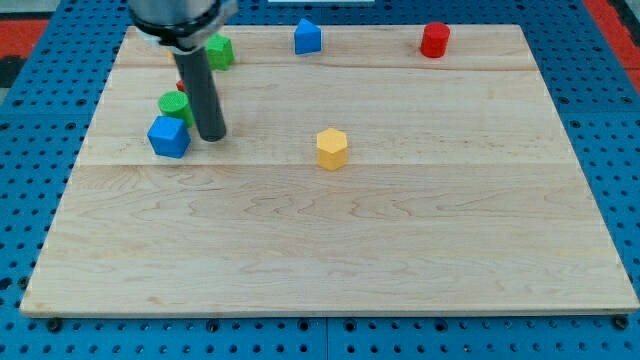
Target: Place the arm in between the red star and yellow hexagon
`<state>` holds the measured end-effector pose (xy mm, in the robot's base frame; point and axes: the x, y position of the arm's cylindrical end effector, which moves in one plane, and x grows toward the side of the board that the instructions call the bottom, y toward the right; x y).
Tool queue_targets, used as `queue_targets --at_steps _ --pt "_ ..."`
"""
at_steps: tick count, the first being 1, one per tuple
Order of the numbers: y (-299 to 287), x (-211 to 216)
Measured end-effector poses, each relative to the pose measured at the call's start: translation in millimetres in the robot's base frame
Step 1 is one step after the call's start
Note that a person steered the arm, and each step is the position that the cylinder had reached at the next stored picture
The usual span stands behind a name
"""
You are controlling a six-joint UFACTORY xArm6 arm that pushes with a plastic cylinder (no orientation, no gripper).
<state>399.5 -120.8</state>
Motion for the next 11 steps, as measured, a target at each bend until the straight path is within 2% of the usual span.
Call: queue_targets --at_steps 2,6,11 --pt "-3 -33" --pt "8 -34" --pt "53 -28"
